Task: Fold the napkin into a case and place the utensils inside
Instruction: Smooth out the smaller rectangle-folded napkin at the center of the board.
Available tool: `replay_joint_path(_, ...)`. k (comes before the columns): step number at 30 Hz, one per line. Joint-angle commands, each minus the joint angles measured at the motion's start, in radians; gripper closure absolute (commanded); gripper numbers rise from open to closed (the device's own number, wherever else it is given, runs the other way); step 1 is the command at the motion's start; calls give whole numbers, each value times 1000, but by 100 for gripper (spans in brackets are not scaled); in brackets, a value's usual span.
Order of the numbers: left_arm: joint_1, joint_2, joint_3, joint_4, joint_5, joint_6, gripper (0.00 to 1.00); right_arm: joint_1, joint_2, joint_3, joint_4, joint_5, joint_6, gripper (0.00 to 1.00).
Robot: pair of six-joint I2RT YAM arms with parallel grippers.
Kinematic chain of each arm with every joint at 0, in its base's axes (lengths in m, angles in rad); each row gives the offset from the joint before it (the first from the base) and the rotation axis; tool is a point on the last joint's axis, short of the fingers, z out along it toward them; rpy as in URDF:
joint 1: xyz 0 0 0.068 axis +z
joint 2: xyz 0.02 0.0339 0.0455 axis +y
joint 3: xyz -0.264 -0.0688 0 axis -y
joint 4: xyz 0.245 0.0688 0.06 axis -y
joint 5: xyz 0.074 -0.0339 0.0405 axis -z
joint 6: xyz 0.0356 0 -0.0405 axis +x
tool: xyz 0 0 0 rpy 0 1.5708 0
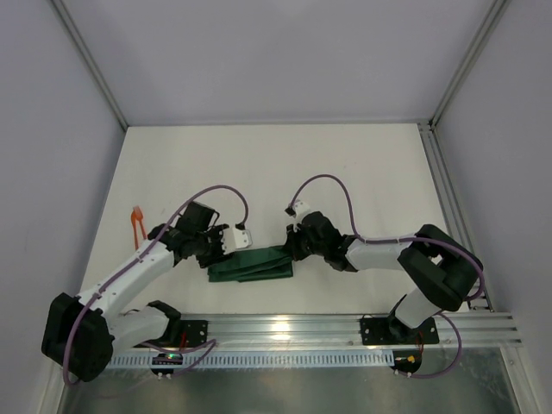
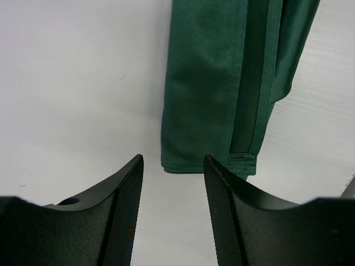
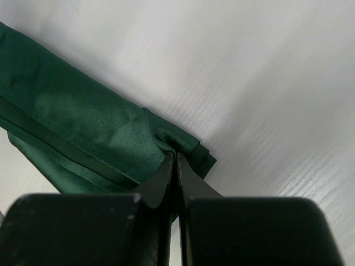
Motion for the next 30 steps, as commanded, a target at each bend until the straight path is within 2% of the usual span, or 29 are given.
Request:
replay_joint_path(1,-14,6,-61,90,55,216,50,4,-26,-8,64,7,-39,96)
replay_joint_path(3,-20,13,-81,136,48,284,47,3,-23,-14,76,2,-38,96)
replay_joint_path(4,-26,21,-95,154,45,291,38,4,-20,-16,81,-1,-38,96)
replay_joint_path(9,-68,24,-162,239,37,397,31,4,-8,-17,102,-10,-33,96)
replay_joint_path(15,-138,30,-245,303,-30,449,30,4,6,-17,116,-16,-32,96)
replay_joint_path(20,-178,22,-285,331,-30,465,32,3,17,-8,114,-10,-35,96)
replay_joint_path(23,-198,38,-293,337,-32,459,38,-5,23,1,114,-13,-39,96)
replay_joint_path(26,-214,52,-299,343,-38,454,56,-19,23,7,110,-18,-48,96)
replay_joint_path(27,-218,55,-296,345,-41,448,66,-22,20,10,107,-19,-51,96)
replay_joint_path(30,-226,50,-279,345,-29,414,75,-37,8,12,98,-27,-65,96)
